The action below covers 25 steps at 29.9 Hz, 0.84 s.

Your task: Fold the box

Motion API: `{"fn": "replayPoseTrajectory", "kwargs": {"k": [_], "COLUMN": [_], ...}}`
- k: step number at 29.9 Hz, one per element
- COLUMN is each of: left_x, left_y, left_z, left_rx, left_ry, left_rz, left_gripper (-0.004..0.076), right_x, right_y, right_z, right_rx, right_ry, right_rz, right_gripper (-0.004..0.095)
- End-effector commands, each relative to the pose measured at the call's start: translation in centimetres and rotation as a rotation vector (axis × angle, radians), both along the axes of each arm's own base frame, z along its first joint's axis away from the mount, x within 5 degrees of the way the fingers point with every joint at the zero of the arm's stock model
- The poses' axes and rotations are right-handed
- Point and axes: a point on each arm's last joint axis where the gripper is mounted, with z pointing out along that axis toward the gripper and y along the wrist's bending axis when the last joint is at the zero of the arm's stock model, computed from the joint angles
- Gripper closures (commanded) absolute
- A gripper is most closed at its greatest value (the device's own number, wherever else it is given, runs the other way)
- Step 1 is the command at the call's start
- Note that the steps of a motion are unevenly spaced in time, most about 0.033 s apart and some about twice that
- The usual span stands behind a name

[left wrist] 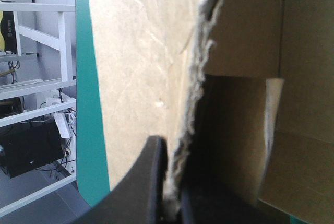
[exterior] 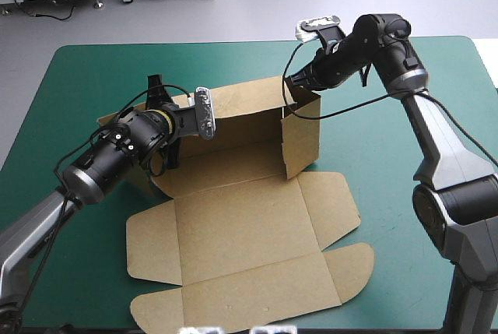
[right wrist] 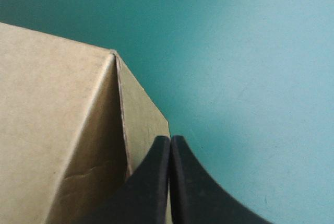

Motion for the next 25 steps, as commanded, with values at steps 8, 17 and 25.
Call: {"fn": "replayPoseTrajectory", "kwargs": {"k": [8,17,25], "left_x": [-0.7,-0.8,-0.8], "left_y": [-0.5,-0.6,-0.6], "left_z": [0.4,0.3,0.3], "left_rx": [-0.102,-0.117,-0.12], "left_ry": [0.039,0.048,0.049], "left_rz": [0.013,0.015,0.014], "left_gripper": [0.0729,0.0729,0.0729], "right_x": [-2.1,-4.3,-6.3], "right_y": [-2.8,-3.0,-3.0], "right_z": [0.5,-1.9,-4.3], "right_rx": [0.15,0.219,0.278], "right_ry": [-0.067,-0.178,-0.249], "right_rz": [-0.02,-0.007,0.034], "right_gripper": [0.0912,0.0912,0.0912]}}
